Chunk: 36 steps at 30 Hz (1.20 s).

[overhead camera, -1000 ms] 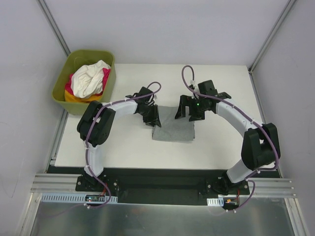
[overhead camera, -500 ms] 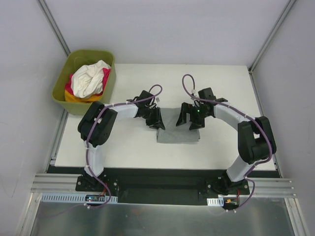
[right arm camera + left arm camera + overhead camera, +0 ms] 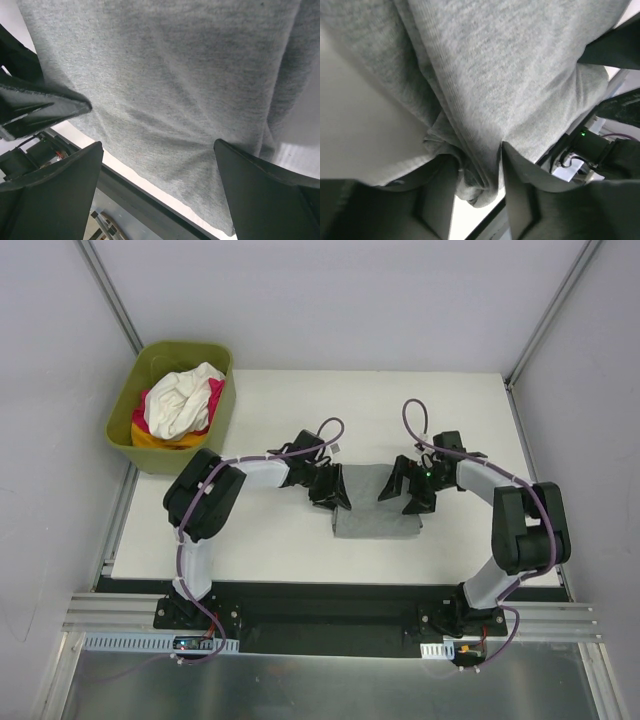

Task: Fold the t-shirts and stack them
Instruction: Smooth out wrinkles on the folded tshirt, then put the neatly folded tshirt into the corner of the board with the right arm

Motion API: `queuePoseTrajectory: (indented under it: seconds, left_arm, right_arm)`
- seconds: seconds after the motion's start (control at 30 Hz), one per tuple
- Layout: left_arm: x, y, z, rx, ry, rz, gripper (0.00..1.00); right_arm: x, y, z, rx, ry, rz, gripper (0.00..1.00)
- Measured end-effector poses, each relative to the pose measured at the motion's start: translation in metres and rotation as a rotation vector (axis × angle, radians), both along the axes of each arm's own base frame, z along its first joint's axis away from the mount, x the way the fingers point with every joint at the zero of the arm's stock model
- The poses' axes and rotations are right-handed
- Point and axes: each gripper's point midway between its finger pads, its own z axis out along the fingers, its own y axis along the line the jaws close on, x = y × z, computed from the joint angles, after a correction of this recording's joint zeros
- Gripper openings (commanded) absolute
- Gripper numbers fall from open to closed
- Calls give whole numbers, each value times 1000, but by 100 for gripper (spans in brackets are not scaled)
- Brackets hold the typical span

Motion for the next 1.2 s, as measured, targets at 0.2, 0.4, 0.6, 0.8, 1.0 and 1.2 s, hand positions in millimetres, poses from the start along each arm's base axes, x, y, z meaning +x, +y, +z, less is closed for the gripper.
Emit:
queuePoseTrajectory:
  seconds: [0.2,0.4,0.6,0.8,1.0,1.2]
  left_arm:
    - [-1,-7,10,-38,-12,-13,68]
    - [-2,-2,18,-37,-34,-5,88]
    - [-9,21,23,-21,-41,33,99]
    - [-11,58,39,-10,-64,111,99]
    - [-7,88,69,33,-176,189,99]
    - [-4,112,81,98,-248,252,99]
  right_arm:
    - [-4,-9,3,-48,-16,21,98]
    - [-8,-11,24,-105,-72,68,97]
    - [3,19,60,-118,-198,168,97]
    - [10,57,64,-99,-215,255,97]
    - [26,83,31,-95,-141,272,97]
    - [26,76,0,-110,-58,233,97]
